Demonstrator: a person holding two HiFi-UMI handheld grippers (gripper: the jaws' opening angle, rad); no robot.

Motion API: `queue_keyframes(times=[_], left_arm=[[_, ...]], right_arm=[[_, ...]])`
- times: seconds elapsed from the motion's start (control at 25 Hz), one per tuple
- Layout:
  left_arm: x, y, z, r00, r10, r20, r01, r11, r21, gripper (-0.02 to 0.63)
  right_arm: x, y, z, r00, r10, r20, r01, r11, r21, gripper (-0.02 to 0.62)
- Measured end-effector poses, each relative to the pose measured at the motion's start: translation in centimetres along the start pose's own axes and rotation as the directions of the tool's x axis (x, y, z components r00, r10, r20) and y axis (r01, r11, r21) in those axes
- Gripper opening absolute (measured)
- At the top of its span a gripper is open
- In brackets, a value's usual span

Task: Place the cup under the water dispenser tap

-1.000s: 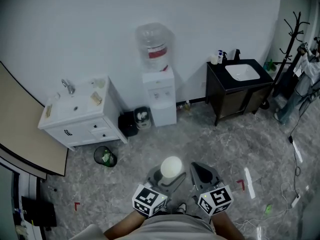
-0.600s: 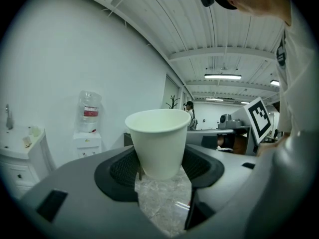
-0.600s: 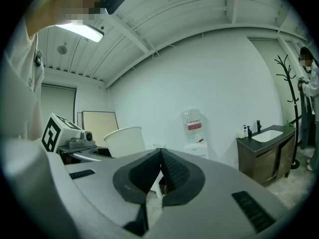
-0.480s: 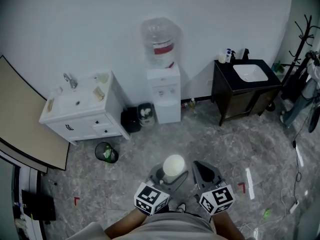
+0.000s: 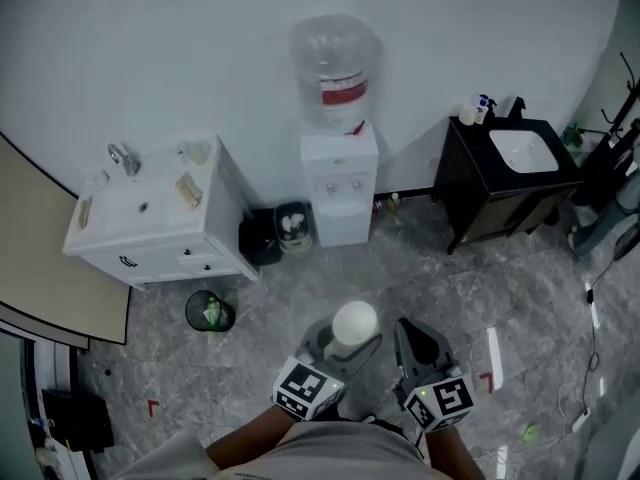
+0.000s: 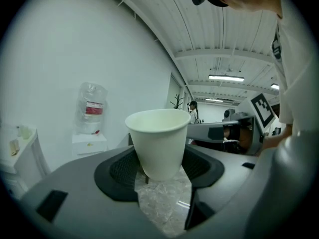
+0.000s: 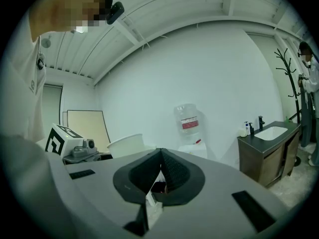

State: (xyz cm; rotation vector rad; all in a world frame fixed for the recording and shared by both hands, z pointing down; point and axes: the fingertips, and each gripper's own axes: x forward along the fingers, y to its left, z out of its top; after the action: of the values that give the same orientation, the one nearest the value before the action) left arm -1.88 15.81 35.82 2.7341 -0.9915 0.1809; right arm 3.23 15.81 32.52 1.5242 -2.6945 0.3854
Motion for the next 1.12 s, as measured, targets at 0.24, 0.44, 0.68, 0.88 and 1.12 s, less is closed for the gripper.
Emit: queue_keyframes(times=[0.24, 0.44, 0.68, 0.88, 1.12], left_arm=[[3.6, 8.5, 1.2, 0.999, -0.05, 0.019, 0.049, 0.998, 0.047, 0.265], [7.8, 13.5, 0.9, 0.997, -0.048, 0.056, 0.044, 0.997, 0.066, 0.265], [15.2, 19.8, -0.4, 0.997, -0.017, 0.073, 0.011, 0.997, 0.082, 0.265], [22.3, 25.5, -1.8, 0.998, 0.03, 0.051, -0.035, 0.994, 0.101, 0.265], [29.6, 32.5, -4.9, 0.994, 0.108, 0.01, -0.109, 0.991, 0.078, 0.265]], right_arm=[[8.4, -1.6, 1.5, 0.999, -0.034, -0.001, 0.034, 0.999, -0.002, 0.017], [12.8, -4.4, 1.7, 0.998, -0.053, -0.017, 0.053, 0.998, 0.017, 0.017], [19.7, -10.2, 1.5, 0.999, -0.041, -0.023, 0.042, 0.998, 0.04, 0.016], [27.0, -16.3, 2.4, 1.0, 0.009, -0.02, -0.008, 1.0, 0.026, 0.016], [35.3, -23.0, 1.8, 0.997, 0.061, -0.04, -0.06, 0.998, 0.024, 0.016]])
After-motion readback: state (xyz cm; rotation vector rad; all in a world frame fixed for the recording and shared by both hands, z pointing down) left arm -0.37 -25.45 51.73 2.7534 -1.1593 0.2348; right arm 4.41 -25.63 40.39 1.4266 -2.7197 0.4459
